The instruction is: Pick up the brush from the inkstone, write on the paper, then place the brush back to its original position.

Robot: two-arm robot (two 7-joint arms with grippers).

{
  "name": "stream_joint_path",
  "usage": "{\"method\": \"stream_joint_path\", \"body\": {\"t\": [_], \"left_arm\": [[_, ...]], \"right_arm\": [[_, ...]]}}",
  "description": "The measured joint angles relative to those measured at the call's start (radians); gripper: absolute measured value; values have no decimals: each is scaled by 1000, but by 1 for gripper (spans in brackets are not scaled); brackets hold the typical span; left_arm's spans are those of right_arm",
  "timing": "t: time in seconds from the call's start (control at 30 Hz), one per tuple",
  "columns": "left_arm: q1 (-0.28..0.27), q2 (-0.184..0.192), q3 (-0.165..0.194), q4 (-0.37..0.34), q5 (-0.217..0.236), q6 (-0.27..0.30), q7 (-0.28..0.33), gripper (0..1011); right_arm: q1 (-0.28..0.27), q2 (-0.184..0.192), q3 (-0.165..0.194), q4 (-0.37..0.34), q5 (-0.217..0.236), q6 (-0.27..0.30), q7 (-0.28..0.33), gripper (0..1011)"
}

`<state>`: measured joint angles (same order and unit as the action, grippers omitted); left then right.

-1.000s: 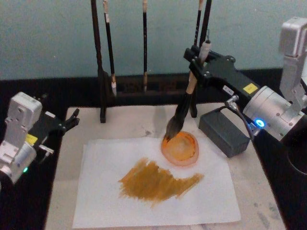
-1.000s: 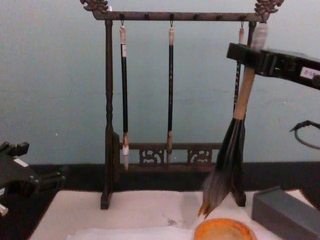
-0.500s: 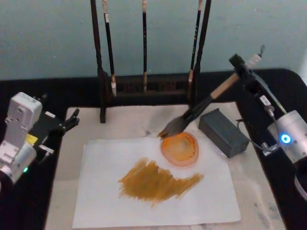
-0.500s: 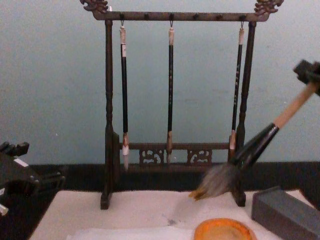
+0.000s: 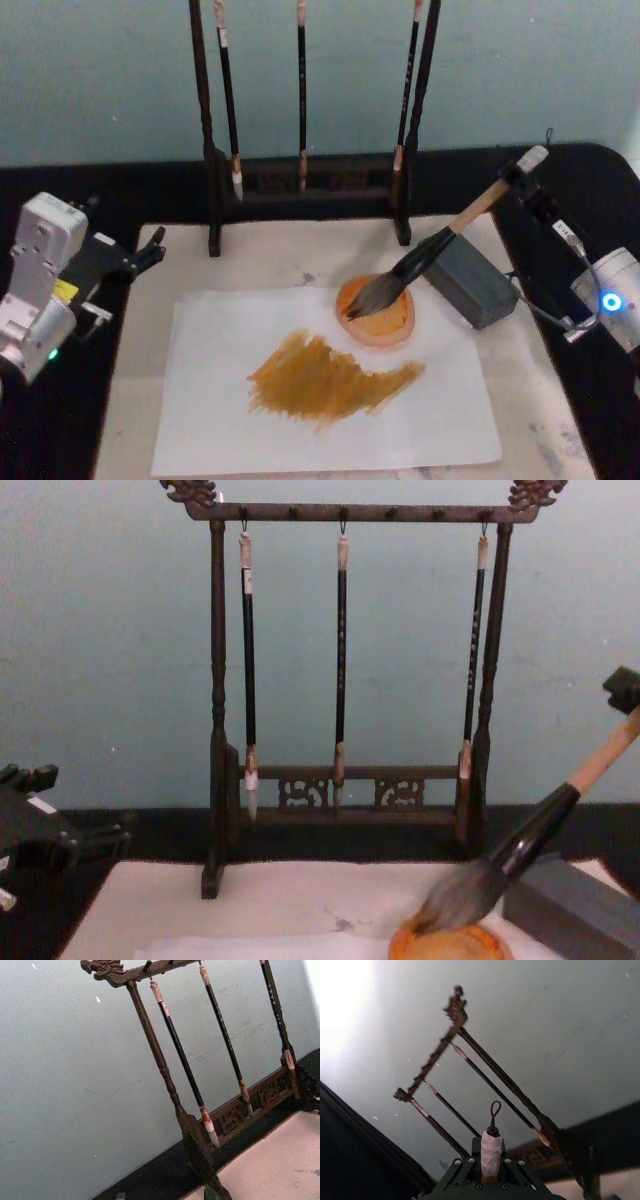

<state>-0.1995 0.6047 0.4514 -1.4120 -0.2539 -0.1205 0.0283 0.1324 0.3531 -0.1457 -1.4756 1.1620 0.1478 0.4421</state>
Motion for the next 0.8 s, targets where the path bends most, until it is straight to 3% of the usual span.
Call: {"method": "stream_joint_path", "body": {"t": [0.27,0.8], "left_arm": [[0,0,0,0,0,0,0,1010],[0,0,0,0,0,0,0,1010]], "right_arm": [[57,11,-28,91,35,44,-25,151],[183,-20,-81,283,73,44,-23,150]]}}
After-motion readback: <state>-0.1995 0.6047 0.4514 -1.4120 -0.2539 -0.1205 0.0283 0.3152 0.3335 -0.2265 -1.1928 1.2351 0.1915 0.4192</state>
